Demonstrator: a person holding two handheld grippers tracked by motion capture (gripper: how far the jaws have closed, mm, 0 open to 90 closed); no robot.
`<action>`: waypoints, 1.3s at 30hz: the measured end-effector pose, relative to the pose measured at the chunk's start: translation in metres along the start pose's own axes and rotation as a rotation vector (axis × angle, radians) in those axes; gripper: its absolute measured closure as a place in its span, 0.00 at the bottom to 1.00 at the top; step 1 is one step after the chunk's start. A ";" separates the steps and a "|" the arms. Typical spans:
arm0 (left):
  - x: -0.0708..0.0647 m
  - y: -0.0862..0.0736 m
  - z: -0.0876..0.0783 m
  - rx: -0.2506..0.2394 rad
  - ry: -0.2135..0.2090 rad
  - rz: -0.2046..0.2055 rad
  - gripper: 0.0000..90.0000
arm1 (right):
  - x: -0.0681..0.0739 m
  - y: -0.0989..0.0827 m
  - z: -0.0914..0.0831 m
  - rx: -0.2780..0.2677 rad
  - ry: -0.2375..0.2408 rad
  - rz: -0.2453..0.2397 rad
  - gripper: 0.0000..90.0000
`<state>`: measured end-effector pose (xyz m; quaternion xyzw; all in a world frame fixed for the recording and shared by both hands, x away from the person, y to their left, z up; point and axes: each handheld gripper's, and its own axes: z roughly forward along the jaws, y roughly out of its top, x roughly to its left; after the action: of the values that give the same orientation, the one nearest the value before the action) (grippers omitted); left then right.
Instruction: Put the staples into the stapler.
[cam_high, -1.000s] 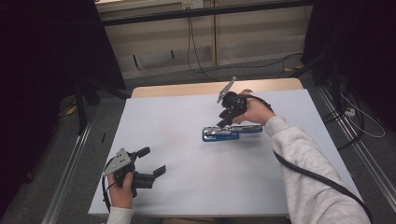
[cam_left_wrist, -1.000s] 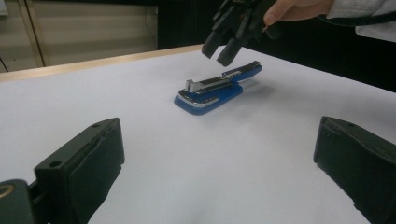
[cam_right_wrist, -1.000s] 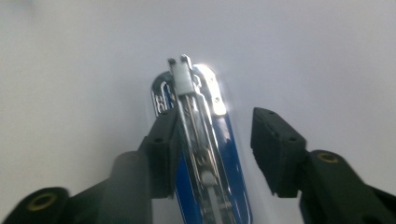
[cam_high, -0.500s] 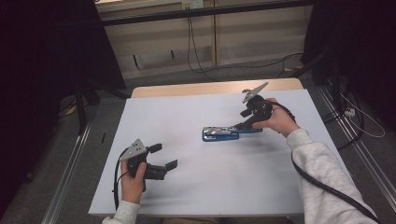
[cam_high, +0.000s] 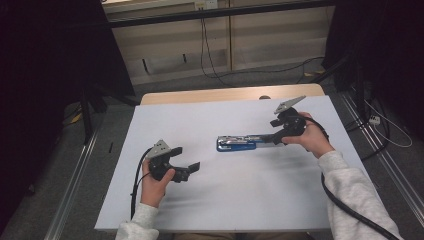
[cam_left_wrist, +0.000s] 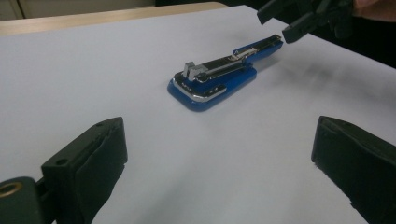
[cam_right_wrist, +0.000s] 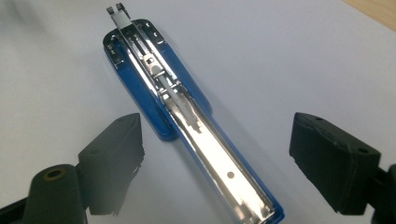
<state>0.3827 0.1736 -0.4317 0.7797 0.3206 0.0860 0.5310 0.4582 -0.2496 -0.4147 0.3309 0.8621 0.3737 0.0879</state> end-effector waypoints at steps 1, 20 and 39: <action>0.001 0.001 0.003 0.006 -0.001 0.001 0.04 | 0.001 -0.002 -0.001 -0.007 0.002 0.000 0.19; 0.014 0.021 0.052 0.037 0.114 -0.005 0.31 | 0.002 -0.039 -0.026 -0.043 -0.097 0.051 0.30; 0.014 0.021 0.083 0.128 0.150 -0.013 0.89 | 0.001 -0.062 -0.030 0.023 -0.149 0.110 0.88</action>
<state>0.4419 0.1128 -0.4509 0.8015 0.3690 0.1200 0.4551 0.4138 -0.2974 -0.4370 0.4054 0.8379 0.3425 0.1273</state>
